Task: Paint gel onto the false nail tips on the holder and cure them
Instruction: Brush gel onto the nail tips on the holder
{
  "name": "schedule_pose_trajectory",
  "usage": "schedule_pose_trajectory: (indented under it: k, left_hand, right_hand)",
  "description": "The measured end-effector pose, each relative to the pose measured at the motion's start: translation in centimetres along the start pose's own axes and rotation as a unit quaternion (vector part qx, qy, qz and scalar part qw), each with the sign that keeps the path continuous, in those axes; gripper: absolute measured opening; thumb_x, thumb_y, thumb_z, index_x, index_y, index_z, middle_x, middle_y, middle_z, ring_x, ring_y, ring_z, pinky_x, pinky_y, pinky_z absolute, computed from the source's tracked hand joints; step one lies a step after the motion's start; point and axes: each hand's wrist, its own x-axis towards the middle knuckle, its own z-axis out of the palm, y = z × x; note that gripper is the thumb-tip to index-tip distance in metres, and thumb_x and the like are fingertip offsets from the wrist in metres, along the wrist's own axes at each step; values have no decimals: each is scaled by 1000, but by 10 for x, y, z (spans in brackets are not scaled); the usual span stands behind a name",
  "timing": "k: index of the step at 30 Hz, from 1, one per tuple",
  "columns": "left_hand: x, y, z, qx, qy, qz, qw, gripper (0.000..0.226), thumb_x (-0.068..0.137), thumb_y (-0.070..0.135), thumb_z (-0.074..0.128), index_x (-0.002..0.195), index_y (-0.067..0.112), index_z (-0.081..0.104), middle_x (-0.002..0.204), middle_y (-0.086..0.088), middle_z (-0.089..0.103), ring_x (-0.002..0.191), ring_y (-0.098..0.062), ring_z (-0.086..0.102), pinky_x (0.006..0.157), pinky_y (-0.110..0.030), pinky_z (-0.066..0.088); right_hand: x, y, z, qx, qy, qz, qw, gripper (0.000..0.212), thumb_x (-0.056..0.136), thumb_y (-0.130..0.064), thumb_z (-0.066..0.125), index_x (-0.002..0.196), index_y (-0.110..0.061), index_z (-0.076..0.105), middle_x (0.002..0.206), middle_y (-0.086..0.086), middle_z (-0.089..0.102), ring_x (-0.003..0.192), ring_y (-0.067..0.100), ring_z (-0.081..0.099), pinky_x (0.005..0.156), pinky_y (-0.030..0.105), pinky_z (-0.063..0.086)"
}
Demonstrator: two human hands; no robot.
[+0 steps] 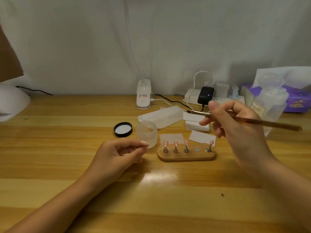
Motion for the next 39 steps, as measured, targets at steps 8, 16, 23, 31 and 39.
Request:
schedule_pose_trajectory:
  k: [8, 16, 23, 31, 39]
  left_hand:
    - [3, -7, -4, -70, 23, -51, 996, 18, 84, 4, 57, 84, 16, 70, 80, 0, 72, 66, -7, 66, 61, -19, 55]
    - [6, -11, -5, -103, 62, -61, 991, 16, 88, 4, 54, 85, 13, 67, 77, 4, 71, 69, -7, 66, 62, -21, 56]
    - [8, -16, -5, -105, 62, -54, 991, 19, 89, 4, 54, 83, 16, 67, 78, 5, 72, 69, -6, 67, 59, -18, 54]
    - [10, -20, -5, -102, 57, -50, 992, 19, 88, 5, 54, 84, 18, 67, 81, 6, 72, 71, -5, 67, 58, -17, 53]
    - [10, -21, -6, -97, 57, -49, 992, 20, 89, 4, 54, 84, 18, 67, 81, 5, 72, 72, -6, 67, 58, -17, 53]
  right_hand:
    - [41, -10, 44, -74, -137, 6, 988, 22, 75, -25, 71, 67, -15, 54, 45, -12, 54, 41, -5, 49, 42, 7, 37]
    - [58, 9, 82, -214, -231, 32, 948, 32, 69, -31, 78, 58, -17, 52, 53, -8, 52, 45, -3, 46, 44, 11, 40]
    - [58, 13, 97, -239, -299, 34, 923, 33, 70, -23, 78, 53, -16, 52, 50, -7, 48, 40, -5, 44, 38, 6, 35]
    - [61, 13, 99, -298, -299, 6, 906, 32, 71, -21, 76, 52, -19, 50, 48, -11, 46, 45, -1, 44, 44, 11, 37]
    - [64, 14, 103, -278, -304, 30, 911, 32, 73, -16, 73, 52, -16, 48, 35, -16, 44, 41, -9, 45, 37, 5, 33]
